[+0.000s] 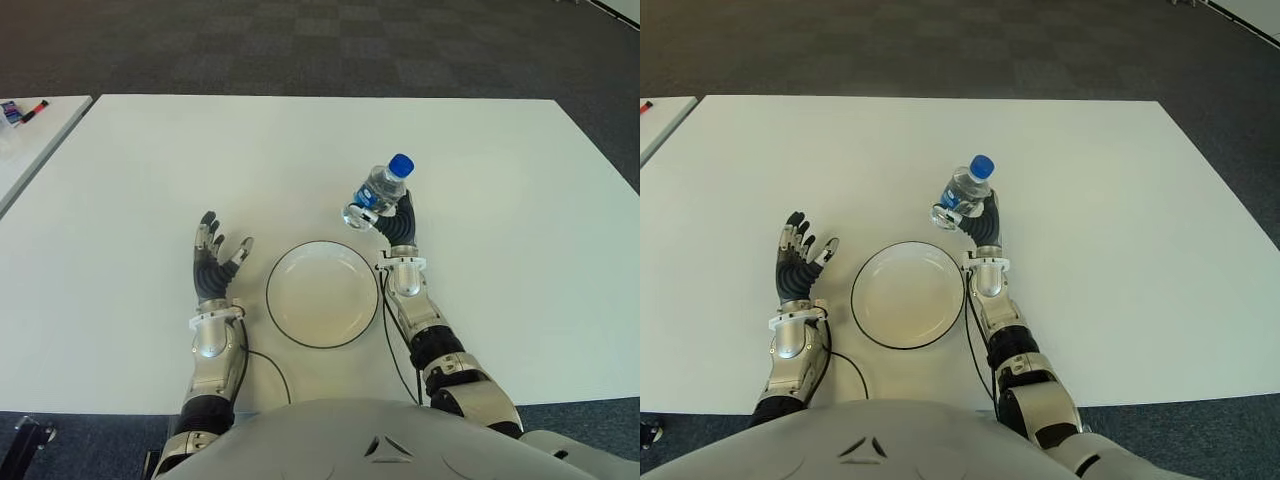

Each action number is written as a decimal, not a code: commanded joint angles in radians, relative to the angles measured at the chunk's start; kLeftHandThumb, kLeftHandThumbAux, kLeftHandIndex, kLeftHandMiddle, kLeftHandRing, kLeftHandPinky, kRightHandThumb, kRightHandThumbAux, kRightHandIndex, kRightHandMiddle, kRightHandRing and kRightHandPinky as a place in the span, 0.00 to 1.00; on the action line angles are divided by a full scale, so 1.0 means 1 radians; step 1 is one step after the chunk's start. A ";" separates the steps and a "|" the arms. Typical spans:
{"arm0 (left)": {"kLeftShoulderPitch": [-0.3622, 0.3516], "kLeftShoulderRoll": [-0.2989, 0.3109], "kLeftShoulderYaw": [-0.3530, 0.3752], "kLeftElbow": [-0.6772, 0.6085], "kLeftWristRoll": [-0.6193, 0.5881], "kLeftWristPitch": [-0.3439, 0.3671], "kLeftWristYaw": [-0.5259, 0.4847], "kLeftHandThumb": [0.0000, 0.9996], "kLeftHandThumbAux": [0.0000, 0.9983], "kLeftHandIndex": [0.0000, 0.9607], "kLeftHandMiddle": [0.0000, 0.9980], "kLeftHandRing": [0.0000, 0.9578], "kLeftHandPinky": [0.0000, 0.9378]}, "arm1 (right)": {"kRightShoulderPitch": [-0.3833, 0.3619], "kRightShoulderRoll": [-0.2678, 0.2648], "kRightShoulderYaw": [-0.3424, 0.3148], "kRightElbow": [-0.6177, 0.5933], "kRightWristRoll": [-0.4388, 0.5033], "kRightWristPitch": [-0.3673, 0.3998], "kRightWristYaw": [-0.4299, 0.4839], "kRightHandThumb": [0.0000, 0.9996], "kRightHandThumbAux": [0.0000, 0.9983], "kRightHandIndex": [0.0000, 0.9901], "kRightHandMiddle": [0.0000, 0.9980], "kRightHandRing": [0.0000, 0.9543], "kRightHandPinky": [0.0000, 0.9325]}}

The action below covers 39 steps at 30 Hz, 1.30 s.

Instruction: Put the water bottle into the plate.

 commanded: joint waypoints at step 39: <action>0.029 -0.007 -0.002 0.074 0.003 0.028 -0.010 0.20 0.80 0.05 0.03 0.00 0.04 | 0.117 -0.011 0.070 -0.233 -0.015 0.131 0.118 0.95 0.66 0.39 0.50 0.55 0.92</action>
